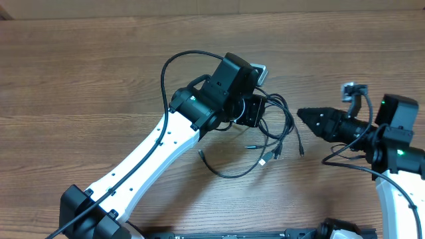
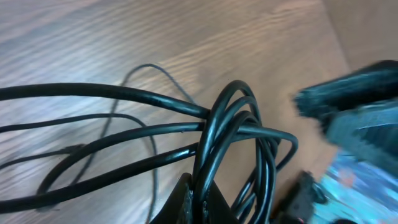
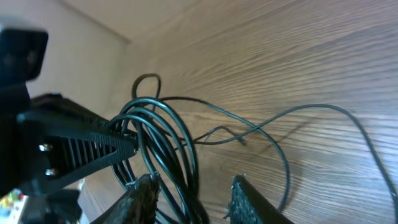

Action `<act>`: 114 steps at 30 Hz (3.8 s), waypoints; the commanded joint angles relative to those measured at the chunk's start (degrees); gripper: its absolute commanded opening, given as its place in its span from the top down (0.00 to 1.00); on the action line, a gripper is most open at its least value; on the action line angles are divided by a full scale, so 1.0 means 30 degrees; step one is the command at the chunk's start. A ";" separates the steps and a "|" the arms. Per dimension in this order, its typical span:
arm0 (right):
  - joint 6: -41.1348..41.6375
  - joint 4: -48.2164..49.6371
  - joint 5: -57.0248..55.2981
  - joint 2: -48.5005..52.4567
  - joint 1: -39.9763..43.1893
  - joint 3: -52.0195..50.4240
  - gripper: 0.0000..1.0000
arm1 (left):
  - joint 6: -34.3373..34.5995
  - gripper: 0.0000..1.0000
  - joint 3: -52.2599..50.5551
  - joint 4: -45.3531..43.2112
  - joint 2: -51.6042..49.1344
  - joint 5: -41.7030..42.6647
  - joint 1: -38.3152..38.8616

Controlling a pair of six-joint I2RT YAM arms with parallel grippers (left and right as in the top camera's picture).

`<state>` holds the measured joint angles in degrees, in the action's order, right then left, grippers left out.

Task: Untangle cables

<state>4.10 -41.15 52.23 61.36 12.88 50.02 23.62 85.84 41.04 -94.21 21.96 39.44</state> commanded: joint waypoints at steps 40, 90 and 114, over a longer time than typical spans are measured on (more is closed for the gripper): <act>-0.4401 -0.0503 0.0124 -0.0270 -0.2186 0.0240 0.79 | 0.0160 0.96 0.0044 0.0138 -0.0204 0.3468 -0.1377; -0.5034 -0.3606 0.0000 -0.0270 -0.2186 0.0240 0.96 | 0.4656 0.96 0.0051 -0.0372 -0.0204 0.0168 -0.1392; -0.4291 -0.3927 -0.0036 -0.0270 -0.2186 0.0240 0.96 | 2.1631 0.95 0.0051 0.6921 -0.0204 -1.1045 -0.1399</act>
<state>-8.99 -52.69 53.15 61.34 5.85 50.02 73.82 85.82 56.88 -94.70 1.85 37.08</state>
